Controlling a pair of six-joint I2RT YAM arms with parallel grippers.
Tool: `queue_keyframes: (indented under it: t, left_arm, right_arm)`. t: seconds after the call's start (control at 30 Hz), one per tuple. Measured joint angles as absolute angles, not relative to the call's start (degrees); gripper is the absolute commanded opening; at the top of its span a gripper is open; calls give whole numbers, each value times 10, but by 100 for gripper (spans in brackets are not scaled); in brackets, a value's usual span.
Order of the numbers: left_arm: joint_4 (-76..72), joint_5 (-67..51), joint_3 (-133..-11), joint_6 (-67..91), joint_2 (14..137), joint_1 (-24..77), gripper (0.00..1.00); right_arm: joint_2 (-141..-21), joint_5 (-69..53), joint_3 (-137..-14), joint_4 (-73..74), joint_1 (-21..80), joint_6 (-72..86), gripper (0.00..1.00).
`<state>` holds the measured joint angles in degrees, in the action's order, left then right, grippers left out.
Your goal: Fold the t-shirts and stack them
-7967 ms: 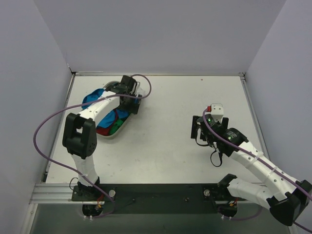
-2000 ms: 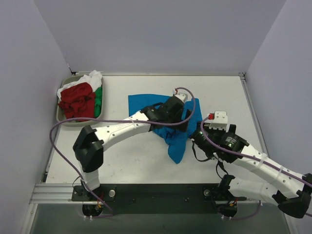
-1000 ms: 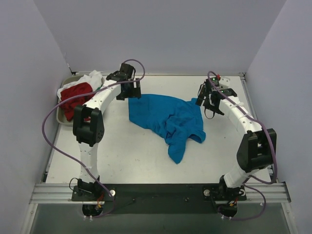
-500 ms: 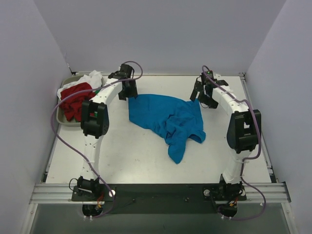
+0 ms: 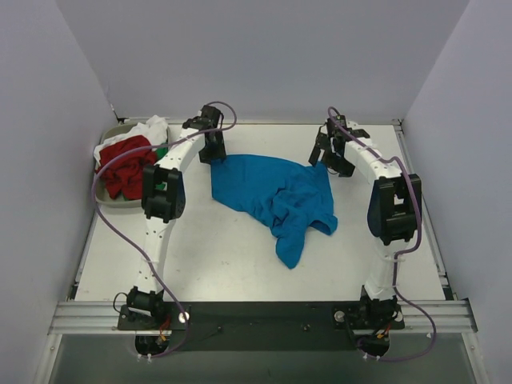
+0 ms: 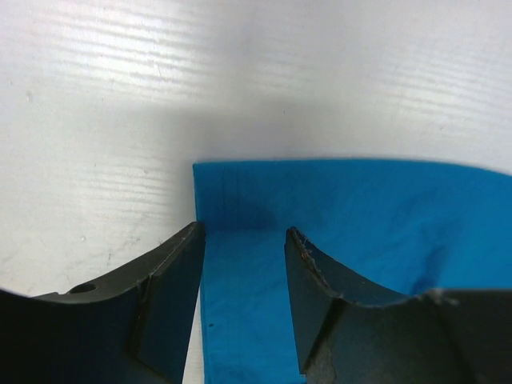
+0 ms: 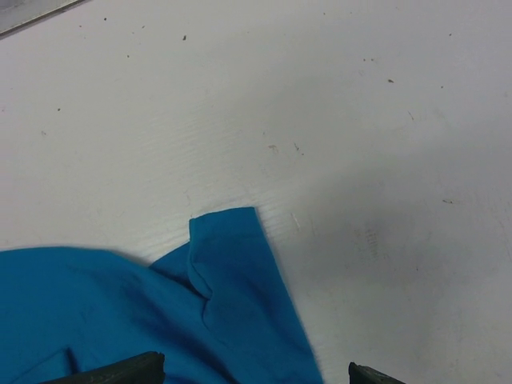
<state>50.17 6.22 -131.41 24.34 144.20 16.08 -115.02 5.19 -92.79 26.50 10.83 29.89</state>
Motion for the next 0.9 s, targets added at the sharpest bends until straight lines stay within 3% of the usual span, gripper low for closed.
queue_keyframes:
  t: [0.17,0.47,0.77,0.9]
  left_arm:
    - [509,69,-1358,246,1466,160,42]
    - [511,86,-1361,249,1474,160,40]
    - [513,105,-1361,249,1475,160,20]
    - [513,109,-1361,248,1476,160,8]
  right_arm:
    - [-1151,50,-936,265,109,299,98]
    - [-1190,43,-959,265,108,299,98]
    - [-1272,27,-996,272,104,300,98]
    - [-1277,26,-1024,278,100,300,93]
